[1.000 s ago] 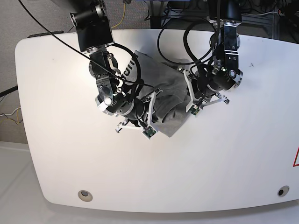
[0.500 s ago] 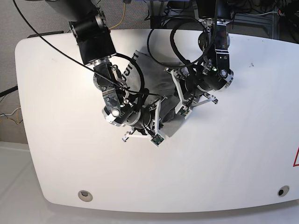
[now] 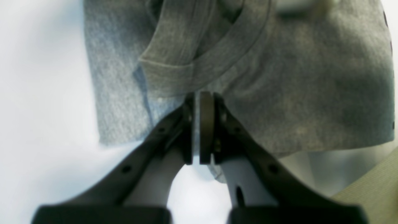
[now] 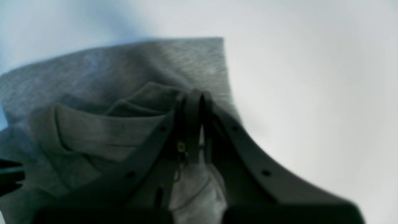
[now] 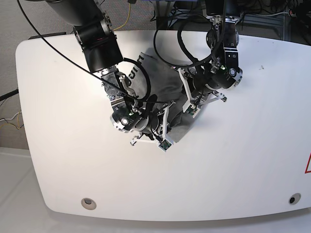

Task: Fold the T-shirt properly
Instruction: 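Flatten the folded shirt with both grippers, pressing its edges down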

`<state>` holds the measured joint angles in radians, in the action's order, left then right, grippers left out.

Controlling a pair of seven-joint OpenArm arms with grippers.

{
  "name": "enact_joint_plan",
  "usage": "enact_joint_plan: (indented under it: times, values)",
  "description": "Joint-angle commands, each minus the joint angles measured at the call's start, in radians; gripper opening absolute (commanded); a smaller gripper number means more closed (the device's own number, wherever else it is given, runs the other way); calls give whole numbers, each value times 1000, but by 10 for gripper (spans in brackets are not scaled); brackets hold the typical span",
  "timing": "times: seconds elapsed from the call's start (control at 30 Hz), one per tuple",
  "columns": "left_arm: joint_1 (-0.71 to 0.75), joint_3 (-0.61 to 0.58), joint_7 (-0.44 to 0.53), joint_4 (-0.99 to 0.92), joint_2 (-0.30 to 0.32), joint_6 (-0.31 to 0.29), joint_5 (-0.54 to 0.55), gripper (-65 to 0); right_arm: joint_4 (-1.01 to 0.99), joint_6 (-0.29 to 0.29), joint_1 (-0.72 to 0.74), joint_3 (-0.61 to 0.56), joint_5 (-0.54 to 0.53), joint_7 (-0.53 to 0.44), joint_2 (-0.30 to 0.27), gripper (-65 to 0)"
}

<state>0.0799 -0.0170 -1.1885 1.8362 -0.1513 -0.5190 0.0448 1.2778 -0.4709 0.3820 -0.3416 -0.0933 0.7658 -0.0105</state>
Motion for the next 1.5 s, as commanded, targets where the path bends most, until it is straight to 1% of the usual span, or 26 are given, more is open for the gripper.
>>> enact_joint_plan:
  times: [0.0, 0.37, 0.57, 0.73, 0.9, 1.03, 1.2, 1.27, 1.37, 1.47]
  values:
    - [-4, -2, 14, 15, -6, 3, 10, -642, 4, 2, 35, 3, -10, -50, 4, -650]
    - [18, -4, 15, 10, -6, 3, 11, -642, -89, 2, 44, 3, -10, -122, 4, -650]
    - [19, -1, 19, -48, -6, 3, 13, -642, -149, 2, 59, 3, -10, -154, 4, -650]
    - [33, 27, 77, -92, -6, 1, 13, -642, -206, -1, 73, 3, -10, -182, 2, -650]
    - [41, 41, 118, -119, -6, -2, 11, -642, -231, -29, 74, 3, -9, -219, -3, -650]
    - [41, 41, 120, -131, -6, -2, 11, -642, -231, -32, 73, 3, -9, -225, -30, -650]
    - [28, 41, 120, -126, -6, -2, 11, -642, -231, -33, 67, 5, -9, -225, -46, -650]
    - [13, 41, 120, -126, -6, -2, 11, -642, -231, -33, 65, 5, -9, -225, -67, -650]
    - [4, 41, 120, -126, 14, -3, 11, -642, -231, -33, 54, 5, -9, -225, -87, -650]
    - [-2, 41, 120, -126, 19, -3, 11, -642, -226, -33, 45, 5, -9, -225, -105, -650]
